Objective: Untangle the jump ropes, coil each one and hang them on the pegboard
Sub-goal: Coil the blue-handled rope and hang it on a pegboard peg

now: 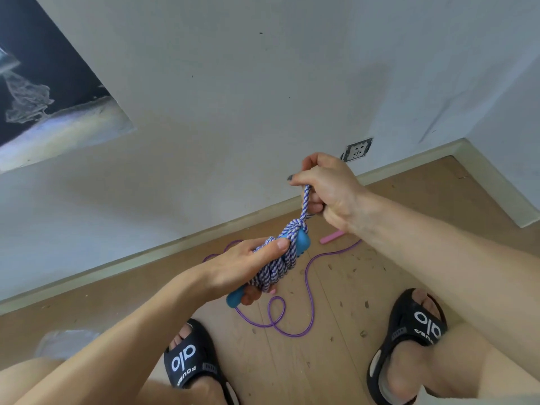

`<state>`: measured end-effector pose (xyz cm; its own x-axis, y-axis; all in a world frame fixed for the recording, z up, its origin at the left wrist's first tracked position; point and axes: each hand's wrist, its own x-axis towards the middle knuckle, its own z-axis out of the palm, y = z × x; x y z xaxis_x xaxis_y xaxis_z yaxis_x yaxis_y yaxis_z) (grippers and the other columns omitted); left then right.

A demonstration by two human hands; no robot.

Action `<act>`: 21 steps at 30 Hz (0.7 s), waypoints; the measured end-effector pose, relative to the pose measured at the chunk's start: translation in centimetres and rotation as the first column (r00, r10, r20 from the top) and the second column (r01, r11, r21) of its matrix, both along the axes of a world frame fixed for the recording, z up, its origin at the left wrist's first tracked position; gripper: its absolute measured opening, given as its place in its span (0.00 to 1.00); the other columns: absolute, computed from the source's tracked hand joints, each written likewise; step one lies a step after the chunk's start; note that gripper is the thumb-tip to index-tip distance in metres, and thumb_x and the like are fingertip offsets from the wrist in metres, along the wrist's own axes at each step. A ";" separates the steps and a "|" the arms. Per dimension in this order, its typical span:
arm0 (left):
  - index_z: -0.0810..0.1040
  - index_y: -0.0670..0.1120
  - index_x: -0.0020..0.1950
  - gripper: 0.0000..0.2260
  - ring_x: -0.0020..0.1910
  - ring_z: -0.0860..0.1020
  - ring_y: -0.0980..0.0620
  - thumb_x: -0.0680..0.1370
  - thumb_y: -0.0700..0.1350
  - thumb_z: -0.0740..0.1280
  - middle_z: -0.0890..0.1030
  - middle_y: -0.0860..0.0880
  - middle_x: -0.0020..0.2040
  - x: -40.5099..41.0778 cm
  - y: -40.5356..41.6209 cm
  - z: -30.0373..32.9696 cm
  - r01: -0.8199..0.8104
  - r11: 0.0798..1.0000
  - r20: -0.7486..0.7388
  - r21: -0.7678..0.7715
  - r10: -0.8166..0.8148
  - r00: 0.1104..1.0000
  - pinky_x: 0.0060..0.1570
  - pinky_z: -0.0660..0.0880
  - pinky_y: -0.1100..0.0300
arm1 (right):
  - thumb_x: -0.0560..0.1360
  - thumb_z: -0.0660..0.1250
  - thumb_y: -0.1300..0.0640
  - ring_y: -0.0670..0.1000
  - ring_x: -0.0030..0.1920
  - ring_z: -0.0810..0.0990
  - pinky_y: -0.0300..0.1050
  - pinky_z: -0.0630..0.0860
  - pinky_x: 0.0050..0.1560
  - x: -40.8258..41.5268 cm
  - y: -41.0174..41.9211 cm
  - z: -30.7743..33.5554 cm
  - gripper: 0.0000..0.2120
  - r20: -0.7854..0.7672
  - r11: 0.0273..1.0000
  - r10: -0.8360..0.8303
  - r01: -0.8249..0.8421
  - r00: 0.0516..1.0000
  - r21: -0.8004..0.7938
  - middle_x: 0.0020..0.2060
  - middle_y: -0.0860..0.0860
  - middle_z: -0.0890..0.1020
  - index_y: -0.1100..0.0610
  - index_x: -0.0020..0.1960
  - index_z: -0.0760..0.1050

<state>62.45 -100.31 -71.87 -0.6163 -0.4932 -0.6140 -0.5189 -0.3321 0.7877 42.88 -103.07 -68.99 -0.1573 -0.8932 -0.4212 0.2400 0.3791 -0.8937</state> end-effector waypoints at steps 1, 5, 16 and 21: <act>0.76 0.52 0.50 0.25 0.27 0.68 0.48 0.70 0.73 0.62 0.76 0.44 0.37 -0.1 0.2 -0.1 0.008 1.000 0.001 -0.010 -0.008 1.000 0.29 0.69 0.59 | 0.75 0.66 0.69 0.46 0.20 0.56 0.35 0.56 0.22 -0.1 0.2 0.0 0.13 -0.007 1.000 0.017 -0.017 1.000 0.003 0.28 0.50 0.62 0.55 0.42 0.65; 0.75 0.50 0.53 0.25 0.29 0.73 0.50 0.71 0.70 0.64 0.78 0.45 0.38 -0.2 1.1 0.1 0.035 0.996 -0.009 -0.084 -0.036 0.999 0.32 0.73 0.55 | 0.78 0.67 0.63 0.48 0.24 0.61 0.41 0.64 0.25 -0.3 2.1 1.1 0.10 -0.064 0.981 0.187 -0.190 0.980 -0.048 0.24 0.48 0.64 0.58 0.48 0.65; 0.72 0.52 0.67 0.23 0.64 0.78 0.52 0.76 0.61 0.69 0.80 0.48 0.63 0.2 0.8 9.3 -0.061 0.827 -0.134 -0.559 -0.018 0.991 0.64 0.74 0.50 | 0.78 0.65 0.65 0.57 0.39 0.82 0.50 0.79 0.47 0.1 8.0 11.0 0.08 -0.598 0.760 0.374 -0.604 0.708 -0.240 0.40 0.57 0.80 0.58 0.51 0.67; 0.75 0.34 0.60 0.09 0.54 0.83 0.46 0.80 0.33 0.65 0.82 0.39 0.54 -3.3 -0.2 16.0 -0.215 0.757 -0.294 -0.618 0.031 0.955 0.57 0.80 0.55 | 0.78 0.65 0.65 0.53 0.39 0.82 0.54 0.80 0.48 -1.3 6.5 16.6 0.08 -0.706 0.753 0.211 -0.573 0.676 -0.323 0.41 0.55 0.80 0.56 0.51 0.68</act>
